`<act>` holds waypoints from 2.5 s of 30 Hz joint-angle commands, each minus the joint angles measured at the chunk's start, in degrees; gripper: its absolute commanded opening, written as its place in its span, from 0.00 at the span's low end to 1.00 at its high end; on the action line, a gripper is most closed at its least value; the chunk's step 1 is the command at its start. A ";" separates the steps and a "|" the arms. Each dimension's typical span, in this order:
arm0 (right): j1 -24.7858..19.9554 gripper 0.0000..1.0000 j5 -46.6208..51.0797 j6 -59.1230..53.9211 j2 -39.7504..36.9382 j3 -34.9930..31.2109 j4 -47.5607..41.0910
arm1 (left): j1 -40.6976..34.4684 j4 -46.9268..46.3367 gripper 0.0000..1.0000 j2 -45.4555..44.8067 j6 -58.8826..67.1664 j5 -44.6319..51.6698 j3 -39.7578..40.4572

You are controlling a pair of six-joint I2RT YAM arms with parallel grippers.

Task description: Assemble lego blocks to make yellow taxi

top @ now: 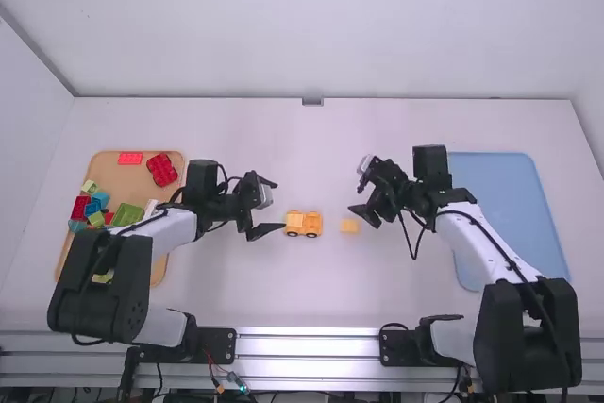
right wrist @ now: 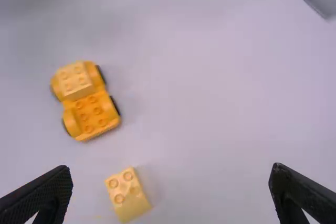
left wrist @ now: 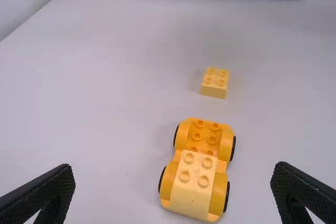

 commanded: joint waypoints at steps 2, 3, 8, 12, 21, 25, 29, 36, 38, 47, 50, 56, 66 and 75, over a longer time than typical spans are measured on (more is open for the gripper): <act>-2.60 0.99 -15.80 -15.72 3.26 -5.92 4.00 | -0.46 2.56 0.99 3.34 0.79 1.75 -0.37; -2.89 0.99 -16.31 -17.14 4.26 -6.97 4.87 | -0.63 3.41 0.99 4.28 0.90 2.69 -0.37; -2.73 0.99 -17.44 -20.17 12.33 -7.96 9.05 | -1.79 1.90 0.99 5.38 5.84 4.17 -0.37; -2.82 0.99 -18.49 -23.65 18.80 -8.00 12.92 | -2.80 1.46 0.99 5.38 5.73 1.33 -0.37; -2.80 0.89 -18.27 -26.21 26.64 -8.00 17.86 | -3.21 1.92 0.99 5.38 3.78 1.55 -0.37; -2.89 0.84 -18.71 -26.05 29.24 -7.93 19.98 | -3.19 2.12 0.99 5.38 3.76 1.57 -0.37; -2.89 0.76 -18.27 -25.88 31.23 -7.93 21.59 | -3.21 2.14 0.99 5.38 3.23 1.60 -0.37; -2.89 0.52 -15.74 -25.86 31.78 -8.00 21.88 | -3.21 2.38 0.99 5.38 2.73 1.55 -0.37; -2.78 0.51 -14.73 -24.65 31.78 -8.04 21.92 | -3.21 2.38 0.99 5.38 2.71 1.55 -0.37; -2.75 0.33 -12.94 -23.06 31.78 -8.04 21.94 | -2.86 2.36 1.00 5.38 2.71 1.57 -0.37; -2.89 0.20 -15.37 -23.10 31.76 -8.04 22.01 | -2.89 2.34 0.99 5.38 2.71 1.53 -0.37; -2.86 0.08 -23.19 -21.29 29.07 -8.00 23.19 | -5.14 0.63 0.99 5.88 5.55 -0.61 -0.37; 5.53 0.07 -18.12 -11.15 19.12 -8.04 23.43 | -6.97 10.40 0.99 16.02 6.19 -0.98 -0.35; 13.44 0.07 -9.68 -4.87 18.51 -7.98 26.43 | -7.02 18.21 1.00 21.81 6.16 -0.37 -0.35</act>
